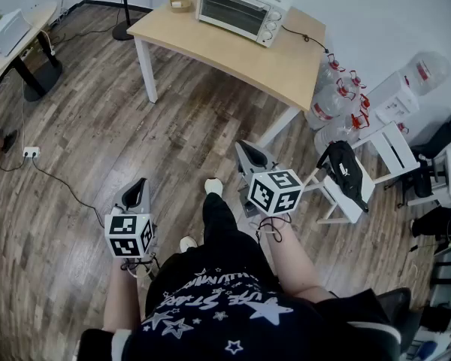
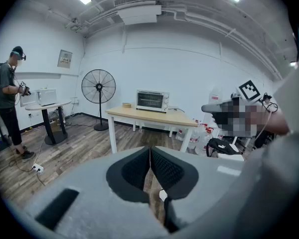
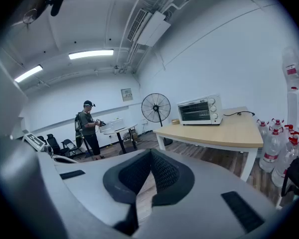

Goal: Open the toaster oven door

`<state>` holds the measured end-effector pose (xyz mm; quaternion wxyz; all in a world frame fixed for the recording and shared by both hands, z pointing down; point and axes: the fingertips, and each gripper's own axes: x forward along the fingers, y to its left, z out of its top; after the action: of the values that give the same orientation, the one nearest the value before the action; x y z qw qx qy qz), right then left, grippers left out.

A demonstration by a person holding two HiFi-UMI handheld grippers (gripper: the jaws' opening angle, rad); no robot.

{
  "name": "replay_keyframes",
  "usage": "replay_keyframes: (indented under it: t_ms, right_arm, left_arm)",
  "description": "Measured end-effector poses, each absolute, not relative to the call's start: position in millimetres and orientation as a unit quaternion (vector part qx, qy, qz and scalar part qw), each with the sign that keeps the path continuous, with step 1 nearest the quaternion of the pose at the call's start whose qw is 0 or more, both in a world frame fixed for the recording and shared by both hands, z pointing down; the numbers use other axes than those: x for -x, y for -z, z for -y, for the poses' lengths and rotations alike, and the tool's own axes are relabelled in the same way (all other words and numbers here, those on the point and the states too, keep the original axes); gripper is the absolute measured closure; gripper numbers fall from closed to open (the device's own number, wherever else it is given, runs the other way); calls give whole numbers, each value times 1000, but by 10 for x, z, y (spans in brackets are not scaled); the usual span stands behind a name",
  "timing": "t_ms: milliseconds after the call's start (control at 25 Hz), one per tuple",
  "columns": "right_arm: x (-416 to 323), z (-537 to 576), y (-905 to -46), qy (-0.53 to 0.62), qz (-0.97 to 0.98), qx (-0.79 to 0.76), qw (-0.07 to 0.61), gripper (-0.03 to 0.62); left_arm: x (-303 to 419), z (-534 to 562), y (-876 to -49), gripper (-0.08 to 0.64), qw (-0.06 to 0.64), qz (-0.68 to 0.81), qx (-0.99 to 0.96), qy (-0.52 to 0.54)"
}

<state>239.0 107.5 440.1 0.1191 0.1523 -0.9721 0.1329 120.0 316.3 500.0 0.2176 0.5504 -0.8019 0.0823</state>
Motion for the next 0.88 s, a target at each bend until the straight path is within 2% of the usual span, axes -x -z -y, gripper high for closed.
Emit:
replay_keyframes:
  t_ms: [680, 880]
  right_arm:
    - [-2568, -1044, -4420, -124, 971, -157, 129, 591]
    - [-2453, -984, -4316, -126, 975, -151, 101, 591]
  left_arm:
    - [-1326, -3140, -4953, 538, 211, 804, -549, -89]
    - [-1246, -3107, -4898, 538, 205, 809, -544, -88]
